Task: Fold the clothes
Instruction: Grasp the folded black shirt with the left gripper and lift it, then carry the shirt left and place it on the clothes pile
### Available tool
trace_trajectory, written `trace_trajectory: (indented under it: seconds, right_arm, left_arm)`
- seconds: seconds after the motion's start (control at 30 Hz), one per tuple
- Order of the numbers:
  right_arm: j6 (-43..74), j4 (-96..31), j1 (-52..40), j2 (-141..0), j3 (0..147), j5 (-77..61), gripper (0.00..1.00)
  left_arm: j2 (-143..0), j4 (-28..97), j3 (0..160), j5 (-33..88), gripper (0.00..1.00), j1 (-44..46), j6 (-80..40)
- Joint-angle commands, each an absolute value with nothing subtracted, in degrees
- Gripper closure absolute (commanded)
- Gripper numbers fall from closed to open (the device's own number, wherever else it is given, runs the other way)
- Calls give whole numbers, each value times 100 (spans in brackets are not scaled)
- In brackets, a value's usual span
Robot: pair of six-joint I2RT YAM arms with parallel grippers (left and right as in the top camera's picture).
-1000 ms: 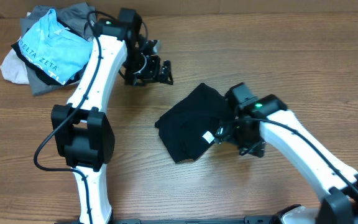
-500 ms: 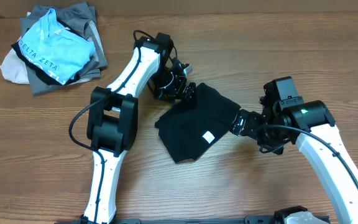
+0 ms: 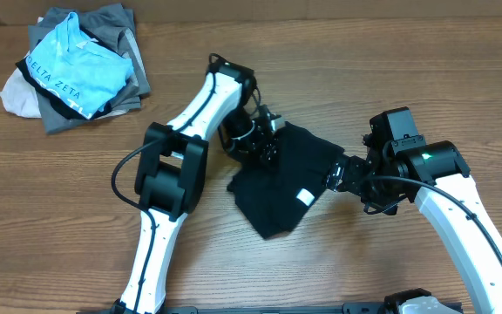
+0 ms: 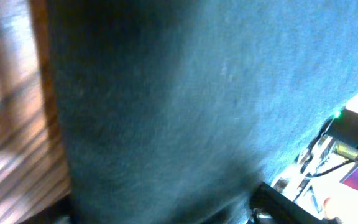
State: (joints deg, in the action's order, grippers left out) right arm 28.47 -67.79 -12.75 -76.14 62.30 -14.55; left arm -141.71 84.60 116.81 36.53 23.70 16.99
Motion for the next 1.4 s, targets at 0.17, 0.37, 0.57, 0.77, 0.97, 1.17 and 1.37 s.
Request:
trace_trajectory:
  seconds: [0.17, 0.37, 0.57, 0.77, 0.97, 1.17, 1.37]
  right_arm:
    - [2801, -6766, -1251, -7529, 6285, -1400, 0]
    - [2801, -6785, -1251, -7529, 6285, -1398, 0]
    - [2799, -6925, -1251, -7529, 6285, -1247, 0]
    - [2799, -6978, -1251, -7529, 6285, -1153, 0]
    - [2801, -6888, -1251, -7529, 6285, -1096, 0]
    - [2803, -6648, -1251, -7529, 6285, -1098, 0]
    - [2803, -6611, -1251, -7529, 6285, -1100, 0]
  left_arm:
    - [-14271, 7933, 11673, 4329, 96, 2814, 1610]
    - [-14271, 7225, 11673, 4324, 96, 2749, 440]
    - [-14271, 6499, 11673, 4276, 96, 2128, -958]
    - [-14271, 6289, 11673, 3677, 96, 1151, -1741]
    - [-14271, 6600, 11673, 3557, 96, 287, -1846]
    - [-14271, 6934, 11673, 3553, 0, -71, -1621]
    - [-14271, 6602, 11673, 3507, 0, -95, -1258]
